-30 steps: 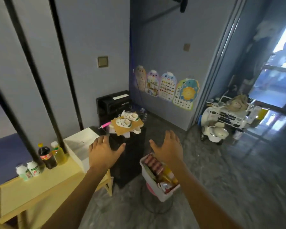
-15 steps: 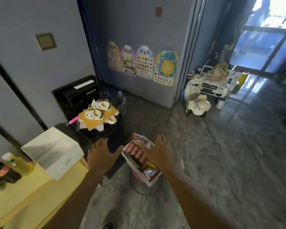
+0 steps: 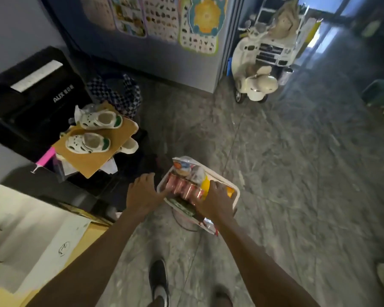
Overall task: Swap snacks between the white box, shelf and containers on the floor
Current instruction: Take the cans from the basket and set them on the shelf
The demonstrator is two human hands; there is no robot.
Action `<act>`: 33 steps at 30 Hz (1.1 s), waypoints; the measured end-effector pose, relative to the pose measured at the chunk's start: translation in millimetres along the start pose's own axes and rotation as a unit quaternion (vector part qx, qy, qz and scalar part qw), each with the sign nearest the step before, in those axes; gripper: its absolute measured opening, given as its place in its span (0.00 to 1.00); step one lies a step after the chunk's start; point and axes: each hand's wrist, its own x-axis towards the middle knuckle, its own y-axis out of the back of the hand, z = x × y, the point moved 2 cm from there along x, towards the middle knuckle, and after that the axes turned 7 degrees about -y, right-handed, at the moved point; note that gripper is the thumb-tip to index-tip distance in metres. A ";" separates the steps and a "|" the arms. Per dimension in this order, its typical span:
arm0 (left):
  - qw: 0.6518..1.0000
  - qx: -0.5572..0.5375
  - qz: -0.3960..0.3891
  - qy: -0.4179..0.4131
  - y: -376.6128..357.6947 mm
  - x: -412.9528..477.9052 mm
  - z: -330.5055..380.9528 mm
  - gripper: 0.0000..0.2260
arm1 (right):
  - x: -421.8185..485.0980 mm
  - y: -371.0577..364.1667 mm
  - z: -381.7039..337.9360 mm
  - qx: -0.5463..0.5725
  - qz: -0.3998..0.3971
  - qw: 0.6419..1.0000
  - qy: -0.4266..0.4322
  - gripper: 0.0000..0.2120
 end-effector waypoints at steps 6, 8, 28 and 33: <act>0.998 0.002 -0.058 0.006 -101.1 97.9 -39.7 0.47 | 87.6 -109.1 4.5 0.017 -0.038 0.998 -0.037 0.47; 0.997 -0.005 -0.071 0.002 -139.1 129.2 -52.1 0.48 | 116.1 -143.0 9.9 0.025 -0.044 0.998 -0.035 0.46; 0.985 -0.099 -0.054 -0.132 -248.5 206.2 -90.1 0.27 | 173.7 -244.0 43.3 0.154 -0.051 0.986 -0.041 0.37; 0.974 -0.175 -0.054 -0.137 -240.1 193.0 -87.5 0.18 | 166.9 -229.7 34.2 0.143 -0.037 0.989 -0.012 0.32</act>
